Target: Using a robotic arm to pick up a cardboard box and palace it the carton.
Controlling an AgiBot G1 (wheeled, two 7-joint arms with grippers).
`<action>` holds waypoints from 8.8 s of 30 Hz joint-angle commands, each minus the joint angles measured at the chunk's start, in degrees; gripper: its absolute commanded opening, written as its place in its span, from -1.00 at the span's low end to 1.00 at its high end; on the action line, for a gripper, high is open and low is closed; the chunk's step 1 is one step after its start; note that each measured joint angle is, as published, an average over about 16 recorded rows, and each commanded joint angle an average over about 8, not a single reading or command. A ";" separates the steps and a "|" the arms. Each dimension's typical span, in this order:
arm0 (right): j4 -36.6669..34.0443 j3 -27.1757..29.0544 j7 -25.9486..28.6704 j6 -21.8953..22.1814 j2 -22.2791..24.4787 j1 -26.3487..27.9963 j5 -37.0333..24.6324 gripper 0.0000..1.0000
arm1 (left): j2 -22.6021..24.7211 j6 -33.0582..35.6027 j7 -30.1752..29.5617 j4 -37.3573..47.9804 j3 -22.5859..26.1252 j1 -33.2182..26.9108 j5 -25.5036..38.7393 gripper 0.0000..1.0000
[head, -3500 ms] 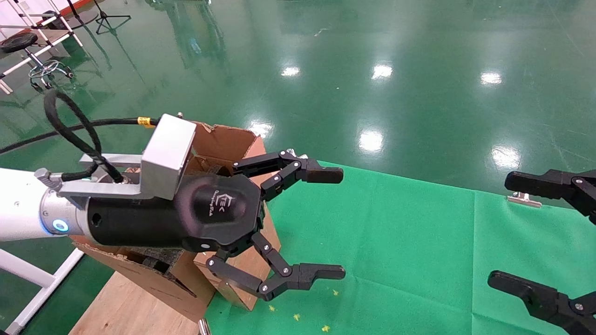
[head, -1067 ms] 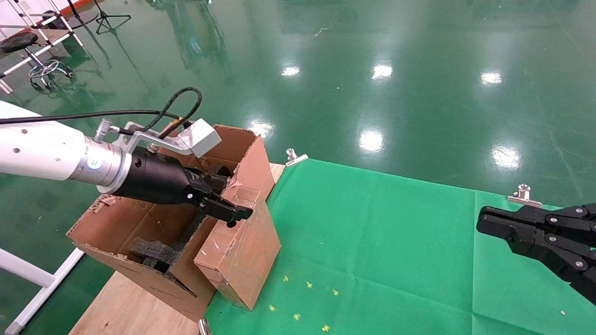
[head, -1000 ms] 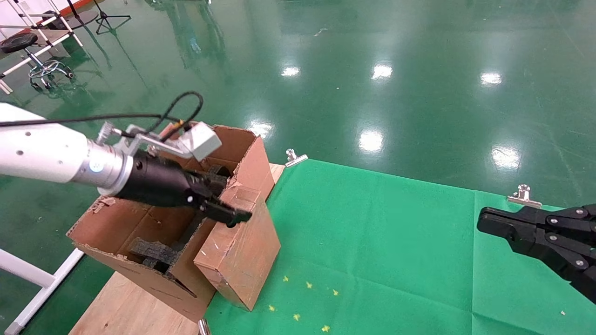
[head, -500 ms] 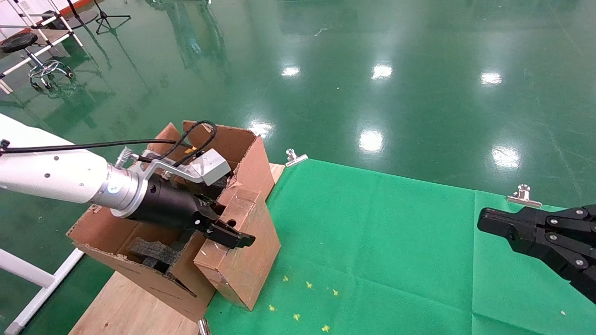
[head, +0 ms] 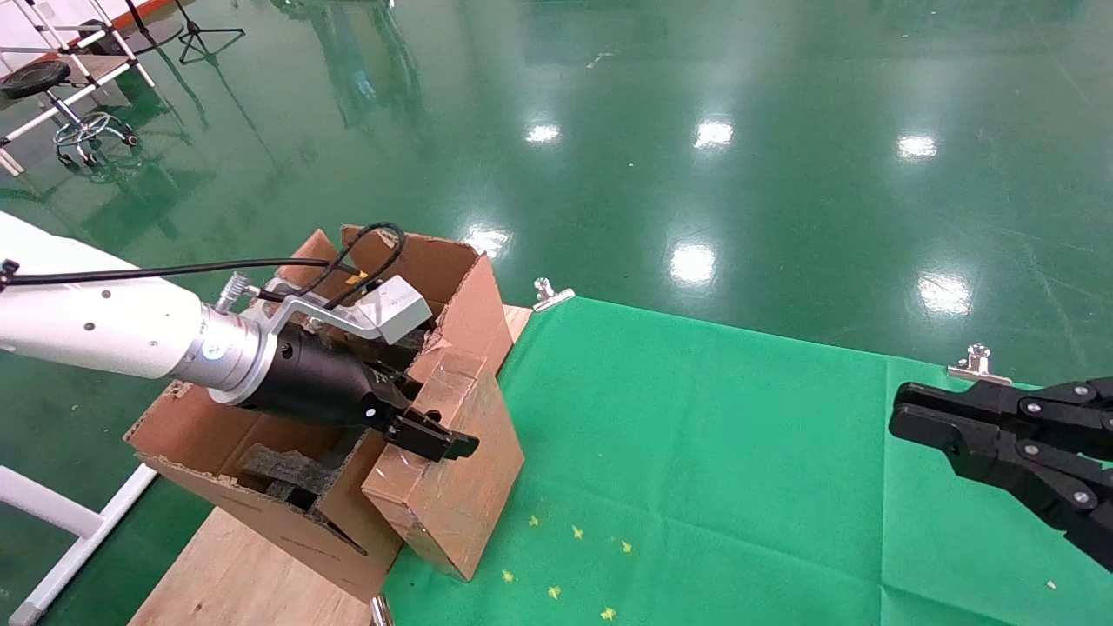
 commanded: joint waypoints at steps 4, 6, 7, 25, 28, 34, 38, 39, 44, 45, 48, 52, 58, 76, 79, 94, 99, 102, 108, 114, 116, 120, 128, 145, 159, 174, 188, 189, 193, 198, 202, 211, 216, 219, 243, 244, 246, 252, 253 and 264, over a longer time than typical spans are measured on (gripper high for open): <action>0.00 0.00 0.00 0.00 0.00 0.00 0.00 1.00 | -0.02 0.03 -0.03 -0.02 -0.03 0.00 -0.04 -1.00; 0.00 0.00 0.00 0.00 0.00 0.00 0.00 1.00 | -0.02 0.05 -0.03 -0.03 -0.04 0.00 -0.05 -1.00; 0.00 0.00 0.00 0.00 0.00 0.00 0.00 1.00 | -0.03 0.05 -0.04 -0.03 -0.04 0.00 -0.05 -1.00; 0.00 0.00 0.00 0.00 0.00 0.00 0.00 1.00 | -0.47 1.61 4.51 2.31 -1.73 -1.47 -4.99 -1.00; 0.00 0.00 0.00 0.00 0.00 0.00 0.00 1.00 | -1.26 2.97 9.11 5.27 -3.40 -3.53 -8.64 -1.00; 0.00 0.00 0.00 0.00 0.00 0.00 0.00 1.00 | -3.06 4.95 17.74 14.24 -6.65 -10.56 -13.46 -1.00; 0.00 0.00 0.00 0.00 0.00 0.00 0.00 1.00 | -4.35 5.40 22.37 21.63 -7.83 -16.85 -14.44 -1.00; 0.00 0.00 0.00 0.00 0.00 0.00 0.00 1.00 | -4.69 5.42 23.54 23.55 -7.96 -18.56 -14.31 -1.00; 0.00 0.00 0.00 0.00 0.00 0.00 0.00 1.00 | -6.24 4.94 30.51 32.45 -7.35 -26.78 -10.71 -1.00; 0.00 0.00 0.00 0.00 0.00 0.00 0.00 1.00 | -6.42 4.78 32.27 33.90 -6.86 -28.11 -9.31 -1.00; 0.00 0.00 0.00 0.00 0.00 0.00 0.00 1.00 | -6.53 4.16 37.64 37.71 -4.91 -30.85 -4.67 -1.00; 0.00 0.00 0.00 0.00 0.00 0.00 0.00 1.00 | -5.76 1.82 43.87 42.45 -2.03 -31.58 1.22 -1.00; 0.00 0.00 0.00 0.00 0.00 0.00 0.00 1.00 | -3.27 -4.84 48.40 50.26 0.55 -29.78 6.49 -1.00; 0.00 -0.01 0.00 0.00 0.00 0.00 0.00 1.00 | 7.21 -20.98 41.48 71.08 3.38 -26.19 12.23 -1.00; 0.00 -0.01 0.00 0.00 0.00 0.00 0.00 1.00 | 7.91 -23.19 41.44 72.40 3.46 -25.27 12.38 -1.00; 0.00 -0.01 0.00 0.00 0.00 0.00 0.01 1.00 | 11.11 -31.63 42.66 76.00 3.11 -18.57 11.92 -1.00; 0.00 -0.01 0.00 0.00 0.00 0.00 0.01 1.00 | 12.35 -33.01 42.67 76.68 2.88 -15.82 11.59 -1.00; 0.00 -0.01 0.00 0.00 0.00 0.00 0.01 1.00 | 12.87 -34.50 42.45 76.92 2.77 -14.26 11.43 -1.00; 0.00 -0.01 0.00 0.00 0.00 0.00 0.01 1.00 | 14.32 -40.89 41.78 76.97 2.64 -10.45 11.24 -1.00; 0.00 -0.01 0.00 0.00 0.00 0.00 0.01 1.00 | 15.99 -46.02 41.18 76.89 2.36 -6.94 10.82 -0.27; 0.00 -0.01 0.00 0.01 0.00 0.00 0.01 1.00 | 16.33 -46.65 41.20 76.83 2.28 -6.27 10.68 0.23; -0.01 0.00 0.00 0.01 0.01 -0.01 0.01 1.00 | 16.66 -47.13 41.34 76.69 2.22 -5.63 10.57 1.00; -0.01 0.00 0.00 0.01 0.01 -0.01 0.01 1.00 | 16.62 -46.77 41.40 76.65 2.23 -5.62 10.57 1.00; -0.02 0.00 0.00 0.01 0.01 -0.01 0.02 1.00 | 14.17 -43.99 42.81 73.22 0.60 -8.43 8.24 1.00; -0.02 0.00 -0.01 0.01 0.01 -0.01 0.02 1.00 | 6.54 -34.77 42.75 61.33 -3.70 -11.86 1.48 1.00; -0.03 0.00 -0.01 0.03 0.02 -0.02 0.04 1.00 | 1.68 -28.26 41.61 51.64 -5.78 -11.88 -2.42 1.00; -0.04 0.00 -0.01 0.03 0.02 -0.03 0.04 1.00 | 1.60 -23.14 44.30 43.11 -8.62 -5.76 -12.08 1.00; -0.04 0.00 -0.01 0.03 0.02 -0.03 0.04 1.00 | 1.58 -22.66 44.54 42.30 -8.88 -5.20 -12.98 1.00; -0.04 -0.01 -0.01 0.03 0.02 -0.03 0.04 1.00 | 1.49 -20.68 45.53 38.99 -9.96 -2.90 -16.64 1.00; -0.04 -0.01 -0.01 0.03 0.02 -0.03 0.05 1.00 | 1.39 -18.21 46.76 34.86 -11.31 -0.03 -21.20 1.00; -0.04 -0.01 -0.01 0.03 0.02 -0.03 0.05 1.00 | 1.31 -16.23 47.75 31.54 -12.39 2.27 -24.86 1.00; -0.04 -0.01 -0.01 0.03 0.02 -0.03 0.05 1.00 | 1.13 -11.80 49.97 24.12 -14.82 7.41 -33.05 1.00; -0.04 -0.01 -0.01 0.03 0.02 -0.03 0.05 1.00 | 1.02 -9.35 51.20 20.01 -16.16 10.26 -37.59 1.00; -0.04 -0.01 -0.01 0.03 0.02 -0.03 0.05 1.00 | 0.96 -7.86 51.94 17.52 -16.97 11.99 -40.33 1.00; -0.05 0.00 -0.01 0.05 0.03 -0.04 0.06 1.00 | 0.53 1.99 56.73 1.01 -22.36 23.43 -58.58 1.00; -0.05 0.00 -0.01 0.05 0.03 -0.04 0.06 1.00 | 0.53 2.01 56.73 1.00 -22.38 23.45 -58.62 1.00; -0.05 0.00 -0.01 0.05 0.03 -0.04 0.06 1.00 | 0.52 1.94 56.70 1.17 -22.36 23.37 -58.49 1.00; -0.05 0.00 -0.01 0.05 0.03 -0.04 0.06 1.00 | 0.53 1.60 56.60 1.76 -22.18 22.97 -57.85 1.00; -0.05 0.00 -0.01 0.05 0.03 -0.04 0.06 1.00 | 0.53 1.55 56.58 1.83 -22.15 22.92 -57.76 1.00; -0.05 0.00 -0.01 0.05 0.03 -0.04 0.06 1.00 | 0.56 1.20 56.46 2.34 -21.95 22.56 -57.14 1.00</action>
